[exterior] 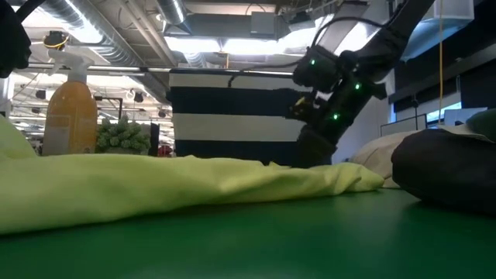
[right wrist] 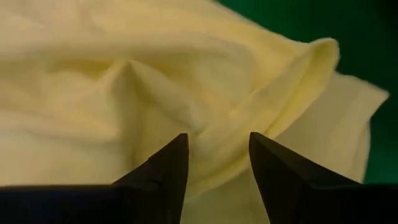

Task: Fold laundry
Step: Fold the yellow shirt on the table

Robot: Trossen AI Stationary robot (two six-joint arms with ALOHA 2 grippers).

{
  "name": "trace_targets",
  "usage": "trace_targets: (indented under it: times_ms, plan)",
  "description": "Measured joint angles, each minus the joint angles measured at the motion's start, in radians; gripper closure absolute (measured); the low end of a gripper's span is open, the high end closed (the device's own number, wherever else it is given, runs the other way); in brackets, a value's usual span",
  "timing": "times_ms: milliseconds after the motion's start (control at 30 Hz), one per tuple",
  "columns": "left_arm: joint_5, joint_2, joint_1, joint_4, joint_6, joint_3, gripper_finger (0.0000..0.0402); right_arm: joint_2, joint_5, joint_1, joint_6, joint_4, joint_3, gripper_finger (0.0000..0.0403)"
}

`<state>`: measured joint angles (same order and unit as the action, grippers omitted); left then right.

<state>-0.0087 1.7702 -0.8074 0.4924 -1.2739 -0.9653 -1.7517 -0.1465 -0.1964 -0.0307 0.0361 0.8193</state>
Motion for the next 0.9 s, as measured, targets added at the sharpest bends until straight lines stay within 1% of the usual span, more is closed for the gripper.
trace_targets:
  times_ms: [167,267,300,367,433,500,533,567,633,700,800,900]
  plan:
    - [0.000,0.000,0.000,0.000,0.000,0.000,0.0265,-0.027,-0.002,0.000,0.000,0.012,0.002,0.0217]
    - [0.000,0.000,0.000,0.000,0.001,0.000,0.0265,-0.028,-0.025,0.000,0.001,-0.011,0.004,0.0219]
    - [0.000,0.000,0.000,0.000,0.001,0.000,0.0265,-0.028,-0.049,0.001,0.001,-0.023,0.004,0.0226]
    - [0.000,0.000,0.000,0.000,0.001,0.000,0.0265,-0.022,-0.081,0.001,-0.001,-0.049,0.005,0.0255]
    - [0.000,0.000,0.000,0.000,0.000,0.000,0.0265,-0.020,-0.095,0.000,-0.013,-0.060,0.004,0.0303]
    - [0.000,0.000,0.000,0.000,0.000,0.000,0.0265,-0.011,-0.096,0.000,-0.031,-0.079,0.003,0.0364]
    - [0.000,0.000,0.000,0.000,0.000,0.000,0.0265,-0.006,-0.097,0.000,-0.039,-0.094,0.006,0.0382]
    - [0.000,0.000,0.000,0.000,0.000,0.000,0.0265,-0.001,-0.097,0.000,-0.046,-0.114,0.015,0.0387]
    - [0.001,0.000,0.000,-0.001,-0.001,0.000,0.0265,0.009,-0.113,0.000,-0.049,-0.161,0.035,0.0381]
    - [0.001,0.000,-0.003,-0.001,-0.005,0.000,0.0265,0.023,-0.142,0.000,-0.058,-0.214,0.065,0.0382]
    - [-0.001,0.000,-0.010,-0.002,-0.014,0.000,0.0265,0.044,-0.189,0.000,-0.088,-0.291,0.106,0.0396]
    - [-0.011,0.000,-0.020,-0.002,-0.032,0.000,0.0265,0.056,-0.233,0.000,-0.111,-0.351,0.132,0.0394]
